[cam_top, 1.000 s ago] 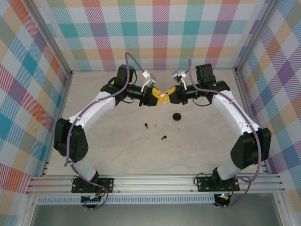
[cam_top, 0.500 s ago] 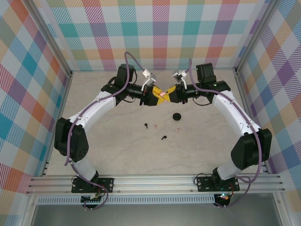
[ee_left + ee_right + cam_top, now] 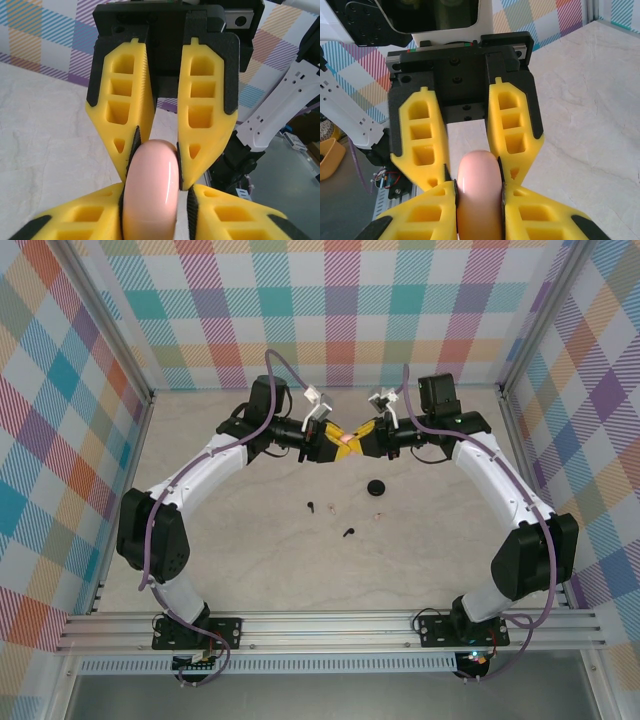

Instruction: Insert wireless bluetooth earbuds into charging case

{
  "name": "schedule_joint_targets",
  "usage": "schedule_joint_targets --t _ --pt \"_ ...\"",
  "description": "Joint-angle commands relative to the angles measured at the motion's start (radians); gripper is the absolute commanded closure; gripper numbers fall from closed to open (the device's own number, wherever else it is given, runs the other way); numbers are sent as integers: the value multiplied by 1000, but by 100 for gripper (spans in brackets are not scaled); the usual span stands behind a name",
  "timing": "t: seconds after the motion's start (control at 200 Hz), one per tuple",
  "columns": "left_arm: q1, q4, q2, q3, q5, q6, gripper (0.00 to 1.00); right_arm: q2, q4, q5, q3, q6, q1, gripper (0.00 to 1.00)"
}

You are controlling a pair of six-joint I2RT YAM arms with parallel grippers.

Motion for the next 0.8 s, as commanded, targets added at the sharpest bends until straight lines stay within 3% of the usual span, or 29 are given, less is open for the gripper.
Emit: schedule_joint_targets --t 0.0,0.13,0.255,0.465,0.545,0.65,0.795 --pt "-13 49 18 32 7 -13 68 -28 9 -40 0 -7 10 86" --pt "-13 59 10 15 -10 -11 60 -31 14 -36 0 -1 8 86" --pt "-13 64 -2 -3 -32 -1 59 -32 14 -49 2 -1 5 86" --pt "-13 45 4 9 -36 6 70 -29 2 -56 8 -3 5 86" --pt "-12 39 6 13 -42 8 84 -31 1 -54 8 -4 5 86" --pt "-13 41 2 13 -53 8 93 -33 -2 -45 8 -5 4 85" --pt "-13 61 -23 -14 -79 29 95 -43 -8 0 2 -5 5 73"
